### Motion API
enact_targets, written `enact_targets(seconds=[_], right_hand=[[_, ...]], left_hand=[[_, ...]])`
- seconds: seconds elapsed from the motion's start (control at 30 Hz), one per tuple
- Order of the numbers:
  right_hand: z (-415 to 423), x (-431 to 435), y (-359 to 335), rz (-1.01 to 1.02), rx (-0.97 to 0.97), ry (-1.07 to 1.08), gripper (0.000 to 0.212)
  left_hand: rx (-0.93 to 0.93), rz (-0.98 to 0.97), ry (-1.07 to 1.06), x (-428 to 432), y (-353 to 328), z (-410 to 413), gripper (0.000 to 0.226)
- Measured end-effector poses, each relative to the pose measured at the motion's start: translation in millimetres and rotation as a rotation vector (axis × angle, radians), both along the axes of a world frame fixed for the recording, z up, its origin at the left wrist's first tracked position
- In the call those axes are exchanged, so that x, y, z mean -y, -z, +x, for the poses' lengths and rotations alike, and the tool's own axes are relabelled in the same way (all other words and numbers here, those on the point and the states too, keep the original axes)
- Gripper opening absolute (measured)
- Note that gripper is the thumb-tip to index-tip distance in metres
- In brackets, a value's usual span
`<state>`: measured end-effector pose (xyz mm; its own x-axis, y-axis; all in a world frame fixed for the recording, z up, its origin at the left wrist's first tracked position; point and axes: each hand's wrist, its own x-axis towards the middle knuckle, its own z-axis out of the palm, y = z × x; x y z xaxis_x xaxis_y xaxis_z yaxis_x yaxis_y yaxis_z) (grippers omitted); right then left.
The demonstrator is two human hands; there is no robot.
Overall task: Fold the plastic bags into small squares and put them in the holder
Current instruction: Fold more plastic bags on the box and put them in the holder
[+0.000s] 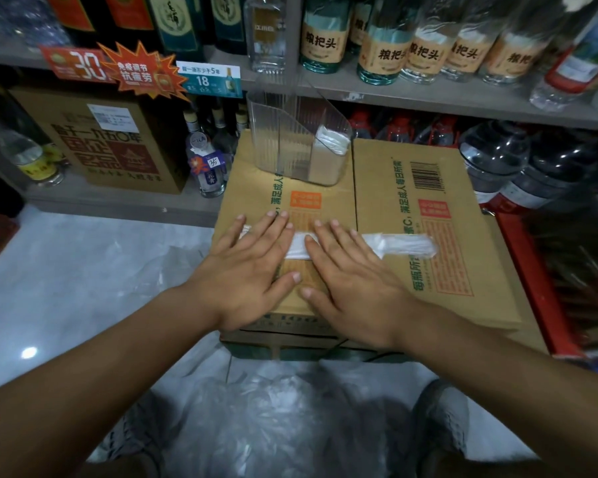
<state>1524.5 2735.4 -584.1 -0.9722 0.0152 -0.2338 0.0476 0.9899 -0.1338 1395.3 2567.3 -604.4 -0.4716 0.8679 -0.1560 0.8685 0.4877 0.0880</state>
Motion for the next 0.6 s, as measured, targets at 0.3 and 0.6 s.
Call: enact_targets(seconds=[0.3, 0.6], right_hand=[[18.3, -26.7, 1.4, -0.062, -0.050, 0.106, 0.080], [15.8, -17.1, -12.7, -0.026, -0.255, 0.096, 0.059]], left_hand=[[0.023, 0.006, -0.033, 5.8, -1.7, 2.0, 0.093], [0.163, 0.350, -0.003, 43.1, -1.0, 1.2, 0.080]])
